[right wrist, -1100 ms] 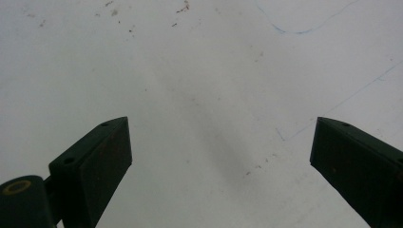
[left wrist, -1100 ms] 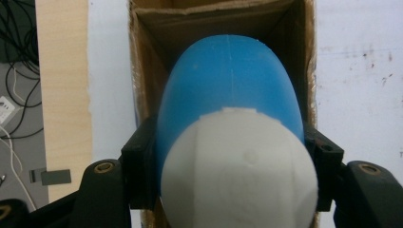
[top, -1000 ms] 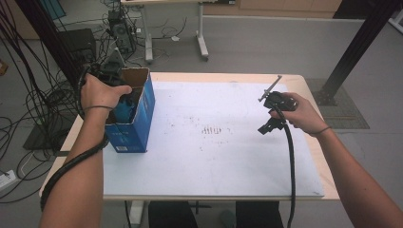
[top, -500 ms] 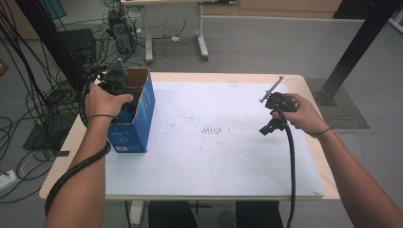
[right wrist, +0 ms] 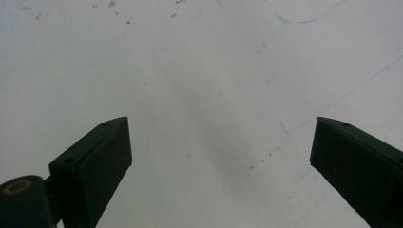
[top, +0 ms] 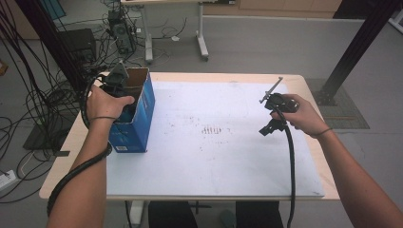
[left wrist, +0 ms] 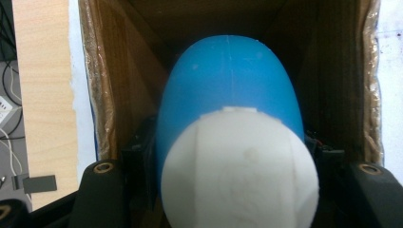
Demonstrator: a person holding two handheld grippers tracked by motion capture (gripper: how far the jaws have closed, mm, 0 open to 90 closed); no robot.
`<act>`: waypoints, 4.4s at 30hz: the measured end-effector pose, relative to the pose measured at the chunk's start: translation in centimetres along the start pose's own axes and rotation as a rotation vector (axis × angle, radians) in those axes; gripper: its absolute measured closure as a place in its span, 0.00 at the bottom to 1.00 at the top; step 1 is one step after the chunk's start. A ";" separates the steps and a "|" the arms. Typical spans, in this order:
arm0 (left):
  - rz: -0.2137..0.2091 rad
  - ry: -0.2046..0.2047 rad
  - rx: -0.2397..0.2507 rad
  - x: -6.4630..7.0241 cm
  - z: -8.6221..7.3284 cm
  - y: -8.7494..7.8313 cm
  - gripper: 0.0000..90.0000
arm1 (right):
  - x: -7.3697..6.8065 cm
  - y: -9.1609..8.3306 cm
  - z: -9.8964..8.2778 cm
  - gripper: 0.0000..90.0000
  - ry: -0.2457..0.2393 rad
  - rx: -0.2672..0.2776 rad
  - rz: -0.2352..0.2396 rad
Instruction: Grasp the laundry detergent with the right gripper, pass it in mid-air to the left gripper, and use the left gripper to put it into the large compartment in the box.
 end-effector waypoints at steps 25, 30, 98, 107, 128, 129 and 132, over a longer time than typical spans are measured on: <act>-0.014 -0.008 0.000 -0.2 -0.1 0.0 0.42 | 0.2 0.1 0.0 0.07 0.004 -0.005 0.001; -0.016 -0.010 -0.001 -0.3 -0.1 0.0 0.42 | 0.1 0.0 0.0 0.07 0.003 -0.004 0.004; -0.044 -0.048 0.005 -0.6 -0.4 -1.6 0.39 | -0.1 -0.6 -0.1 0.07 -0.009 -0.012 -0.007; -0.049 -0.030 0.042 -0.5 -0.4 -3.9 0.39 | -0.2 -0.6 0.0 0.07 -0.013 -0.009 -0.008; -0.090 0.067 0.083 1.7 -1.4 -9.9 0.28 | -0.2 -0.7 0.4 0.07 -0.018 -0.012 -0.012; -0.090 0.076 0.083 1.9 -1.5 -10.2 0.27 | -0.1 -0.7 0.4 0.07 -0.018 -0.010 -0.012; -0.099 0.104 0.081 2.9 -1.7 -10.8 0.24 | 0.0 -0.6 0.4 0.07 -0.016 -0.017 -0.009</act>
Point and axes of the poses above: each handheld gripper's, and its own axes: y roughly forward along the jaws, z roughly out of its top, x roughly to its right, the point moved 1 cm from there along y, roughly forward along the jaws, and after that the axes turned 1 degree about -y, right-handed, at the moved point
